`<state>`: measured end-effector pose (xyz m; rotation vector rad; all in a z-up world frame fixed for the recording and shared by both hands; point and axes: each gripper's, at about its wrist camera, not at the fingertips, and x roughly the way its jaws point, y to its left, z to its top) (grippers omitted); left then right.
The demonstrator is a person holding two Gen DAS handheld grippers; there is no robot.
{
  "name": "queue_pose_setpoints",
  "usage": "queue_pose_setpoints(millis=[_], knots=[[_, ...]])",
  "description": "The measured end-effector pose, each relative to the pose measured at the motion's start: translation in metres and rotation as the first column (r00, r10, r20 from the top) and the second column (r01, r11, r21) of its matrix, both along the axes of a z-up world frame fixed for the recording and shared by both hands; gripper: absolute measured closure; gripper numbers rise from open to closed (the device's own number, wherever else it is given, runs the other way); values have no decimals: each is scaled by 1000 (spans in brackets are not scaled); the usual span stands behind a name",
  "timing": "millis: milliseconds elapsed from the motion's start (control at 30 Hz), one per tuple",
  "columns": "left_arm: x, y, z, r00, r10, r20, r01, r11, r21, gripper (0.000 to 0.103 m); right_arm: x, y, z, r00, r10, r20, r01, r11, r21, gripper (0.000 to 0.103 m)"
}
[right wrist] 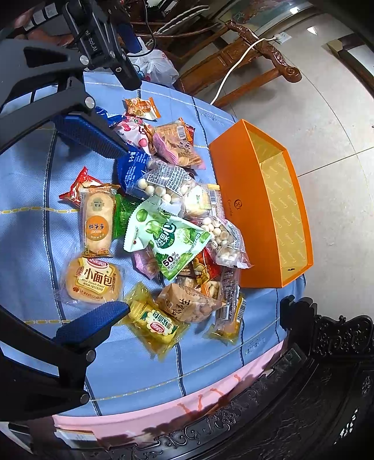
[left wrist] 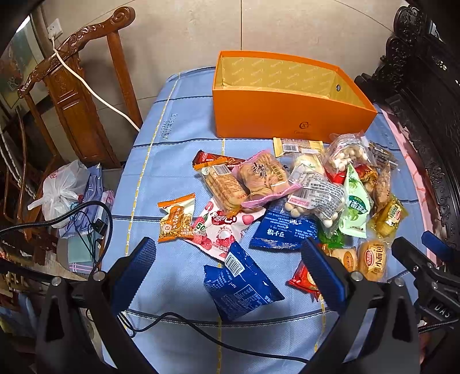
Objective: Organize snacks
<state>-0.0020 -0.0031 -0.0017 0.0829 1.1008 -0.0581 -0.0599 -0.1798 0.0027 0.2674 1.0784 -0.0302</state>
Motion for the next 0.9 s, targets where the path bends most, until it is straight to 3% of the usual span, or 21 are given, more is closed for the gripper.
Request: queue_pose_setpoints(millis=[900], knots=[[-1,-1,3,1000,-1,0,1,1000,-3,4,1,0,1,1000,0,-8,0,1000,-4,3]])
